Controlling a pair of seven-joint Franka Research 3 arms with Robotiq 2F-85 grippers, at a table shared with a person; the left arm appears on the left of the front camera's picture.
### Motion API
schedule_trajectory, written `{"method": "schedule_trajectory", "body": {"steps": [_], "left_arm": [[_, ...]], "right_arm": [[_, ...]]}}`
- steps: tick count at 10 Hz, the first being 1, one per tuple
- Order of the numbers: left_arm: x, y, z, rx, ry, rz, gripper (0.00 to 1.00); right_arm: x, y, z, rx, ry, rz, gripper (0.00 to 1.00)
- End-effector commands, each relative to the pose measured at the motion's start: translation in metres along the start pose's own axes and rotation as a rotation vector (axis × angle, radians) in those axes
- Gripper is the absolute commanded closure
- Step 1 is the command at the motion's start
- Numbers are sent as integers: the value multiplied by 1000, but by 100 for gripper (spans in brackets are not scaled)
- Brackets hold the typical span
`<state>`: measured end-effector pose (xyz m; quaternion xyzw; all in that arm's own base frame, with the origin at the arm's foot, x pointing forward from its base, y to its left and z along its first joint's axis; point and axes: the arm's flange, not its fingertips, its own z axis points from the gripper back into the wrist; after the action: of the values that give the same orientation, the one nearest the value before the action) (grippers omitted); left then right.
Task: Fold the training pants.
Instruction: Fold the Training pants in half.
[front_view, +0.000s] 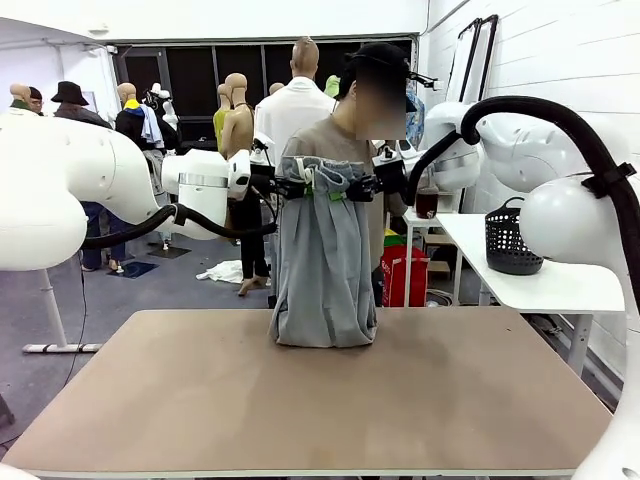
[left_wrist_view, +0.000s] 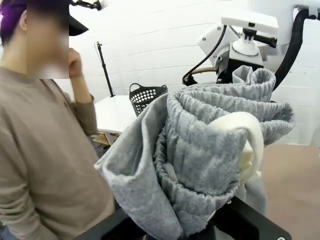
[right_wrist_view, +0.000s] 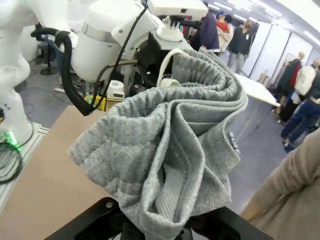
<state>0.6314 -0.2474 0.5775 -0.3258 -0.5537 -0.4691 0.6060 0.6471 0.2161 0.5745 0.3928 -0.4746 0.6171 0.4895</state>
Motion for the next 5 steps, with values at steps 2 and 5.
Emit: {"method": "schedule_trajectory", "body": {"steps": [2,5], "left_arm": [[-11,-34,27,-34,-2,111,100],[-31,-61,44,-69,27,238,100]], "right_arm": [[-10,47,-4,-20,-29,-107,100],[-20,72,-7,-3,-35,-219,100]]}}
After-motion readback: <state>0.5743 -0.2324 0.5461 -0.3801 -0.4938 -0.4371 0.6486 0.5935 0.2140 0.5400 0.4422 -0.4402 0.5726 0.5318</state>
